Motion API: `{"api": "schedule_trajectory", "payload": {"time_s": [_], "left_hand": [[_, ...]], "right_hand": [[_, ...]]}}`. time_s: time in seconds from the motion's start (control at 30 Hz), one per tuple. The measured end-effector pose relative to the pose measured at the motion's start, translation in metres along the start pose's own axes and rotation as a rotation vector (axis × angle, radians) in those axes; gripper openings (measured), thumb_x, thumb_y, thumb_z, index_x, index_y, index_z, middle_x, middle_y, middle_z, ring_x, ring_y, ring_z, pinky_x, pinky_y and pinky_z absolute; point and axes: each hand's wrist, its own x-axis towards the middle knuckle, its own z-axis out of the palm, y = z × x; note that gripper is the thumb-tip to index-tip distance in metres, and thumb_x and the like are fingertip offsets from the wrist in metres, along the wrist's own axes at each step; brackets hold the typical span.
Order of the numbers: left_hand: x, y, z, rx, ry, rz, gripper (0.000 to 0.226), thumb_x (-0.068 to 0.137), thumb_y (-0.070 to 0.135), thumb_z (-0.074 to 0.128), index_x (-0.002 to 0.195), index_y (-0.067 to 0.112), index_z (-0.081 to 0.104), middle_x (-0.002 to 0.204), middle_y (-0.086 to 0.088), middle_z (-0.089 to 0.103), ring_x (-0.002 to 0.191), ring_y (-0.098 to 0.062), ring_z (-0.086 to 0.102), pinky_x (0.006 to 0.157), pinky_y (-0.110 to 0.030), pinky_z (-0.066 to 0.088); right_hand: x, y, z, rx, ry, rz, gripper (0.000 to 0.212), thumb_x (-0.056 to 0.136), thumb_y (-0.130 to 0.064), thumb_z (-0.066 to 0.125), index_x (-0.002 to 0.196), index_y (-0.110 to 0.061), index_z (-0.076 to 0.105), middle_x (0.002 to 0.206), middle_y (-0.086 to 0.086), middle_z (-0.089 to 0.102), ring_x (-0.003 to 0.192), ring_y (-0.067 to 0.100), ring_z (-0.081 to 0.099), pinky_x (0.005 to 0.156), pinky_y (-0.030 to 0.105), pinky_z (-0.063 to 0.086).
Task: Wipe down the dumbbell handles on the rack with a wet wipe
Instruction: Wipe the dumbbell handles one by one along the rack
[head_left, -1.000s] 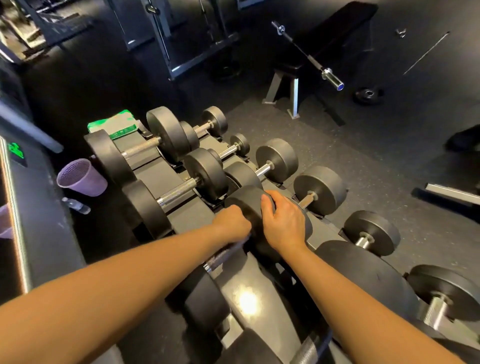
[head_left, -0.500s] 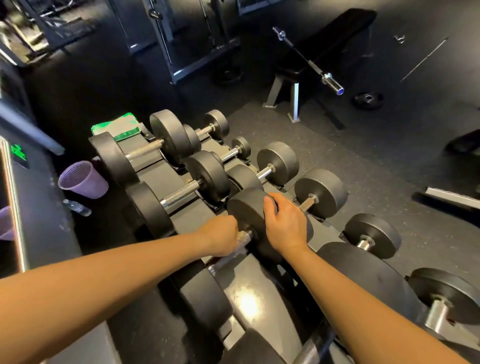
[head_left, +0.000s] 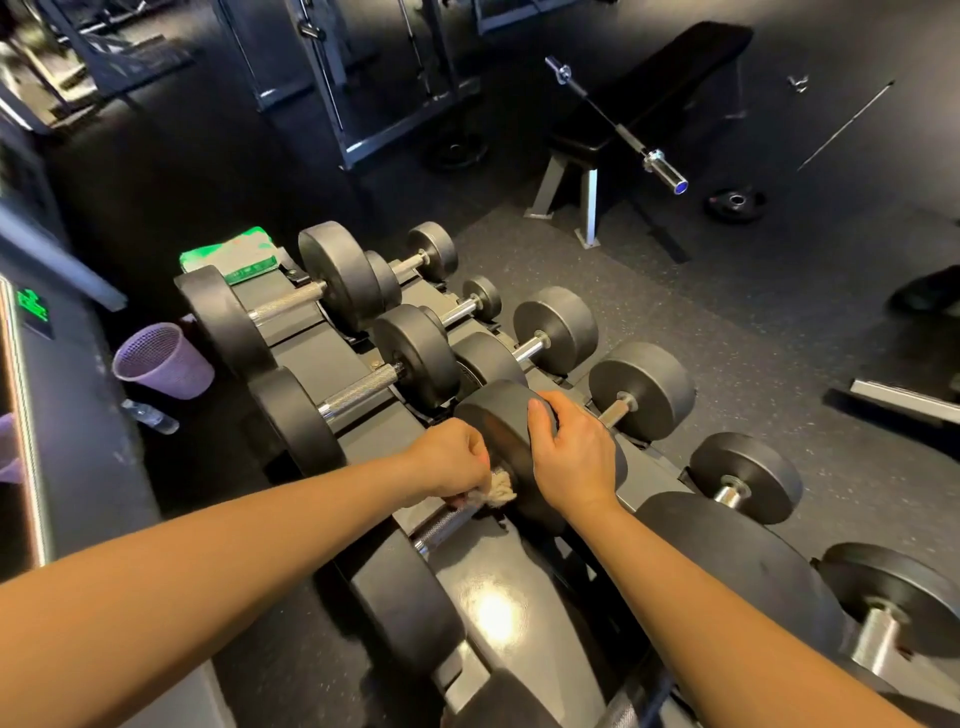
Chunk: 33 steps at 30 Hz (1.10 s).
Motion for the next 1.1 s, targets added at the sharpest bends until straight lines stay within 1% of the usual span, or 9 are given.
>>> {"api": "schedule_trajectory", "payload": {"time_s": [0.17,0.27,0.4,0.53,0.7,0.8,0.97,1.03,1.1], "left_hand": [[-0.007,0.001,0.005,0.542,0.198,0.22,0.015,0.083,0.02,0.07,0.081,0.017,0.055,0.091,-0.002,0.058,0.078,-0.022,0.056,0.054,-0.027,0.034],[-0.013,0.004,0.013,0.668,0.216,0.246,0.018,0.09,0.019,0.064,0.079,0.015,0.05,0.086,-0.009,0.063,0.076,-0.025,0.056,0.061,-0.032,0.039],[-0.017,0.002,0.029,0.663,0.258,0.263,0.015,0.097,0.025,0.06,0.089,0.012,0.062,0.095,-0.01,0.068,0.076,-0.022,0.058,0.07,-0.035,0.052],[-0.014,0.001,0.031,0.676,0.278,0.291,0.023,0.099,0.03,0.059,0.106,0.011,0.07,0.1,-0.009,0.07,0.09,-0.027,0.067,0.078,-0.036,0.055],[-0.009,0.008,0.028,0.57,0.276,0.317,0.009,0.095,0.013,0.061,0.095,0.008,0.068,0.094,-0.01,0.07,0.082,-0.025,0.064,0.071,-0.033,0.05],[-0.008,0.006,0.023,0.51,0.291,0.228,0.012,0.092,0.015,0.064,0.093,0.005,0.07,0.093,-0.013,0.072,0.088,-0.03,0.067,0.076,-0.038,0.055],[-0.013,0.004,0.003,0.656,-0.044,-0.016,0.022,0.084,0.019,0.078,0.092,0.01,0.06,0.104,-0.011,0.069,0.099,-0.028,0.067,0.076,-0.033,0.054],[-0.008,0.0,-0.005,0.558,-0.078,-0.032,0.019,0.084,0.019,0.08,0.094,0.008,0.068,0.101,-0.009,0.071,0.1,-0.027,0.068,0.083,-0.036,0.058],[0.004,-0.004,-0.005,0.283,-0.002,-0.018,0.004,0.083,0.011,0.077,0.084,0.009,0.073,0.09,-0.008,0.074,0.093,-0.025,0.07,0.085,-0.04,0.06]], "right_hand": [[0.0,0.001,0.0,-0.01,-0.01,-0.006,0.047,0.096,-0.055,0.027,0.096,-0.023,0.062,0.08,-0.011,0.057,0.077,0.017,0.059,0.065,0.034,0.041],[0.0,0.0,-0.001,-0.018,-0.008,0.001,0.049,0.096,-0.056,0.026,0.098,-0.023,0.063,0.081,-0.011,0.058,0.077,0.017,0.059,0.066,0.033,0.039],[-0.001,-0.001,-0.001,-0.016,-0.009,-0.001,0.052,0.095,-0.057,0.025,0.099,-0.022,0.063,0.081,-0.01,0.059,0.077,0.016,0.058,0.066,0.032,0.036],[0.0,0.0,0.0,-0.013,-0.008,-0.009,0.055,0.095,-0.057,0.025,0.102,-0.021,0.065,0.087,-0.005,0.065,0.081,0.017,0.06,0.067,0.032,0.039],[-0.001,0.0,-0.001,-0.003,0.003,-0.008,0.052,0.095,-0.056,0.026,0.096,-0.02,0.063,0.079,-0.009,0.058,0.075,0.016,0.057,0.065,0.031,0.033],[0.0,-0.001,-0.002,-0.008,0.002,-0.01,0.053,0.095,-0.056,0.026,0.098,-0.018,0.063,0.081,-0.006,0.06,0.076,0.017,0.057,0.066,0.03,0.034],[-0.001,-0.002,-0.004,0.0,-0.006,-0.011,0.055,0.095,-0.057,0.025,0.099,-0.017,0.063,0.08,-0.011,0.055,0.075,0.013,0.054,0.067,0.029,0.032],[-0.002,-0.002,-0.004,0.004,-0.009,-0.011,0.056,0.095,-0.057,0.025,0.101,-0.018,0.064,0.082,-0.01,0.058,0.077,0.014,0.057,0.067,0.029,0.034],[-0.001,-0.001,-0.003,0.005,-0.01,0.0,0.052,0.095,-0.056,0.025,0.098,-0.021,0.063,0.081,-0.01,0.059,0.077,0.015,0.058,0.067,0.03,0.036]]}}
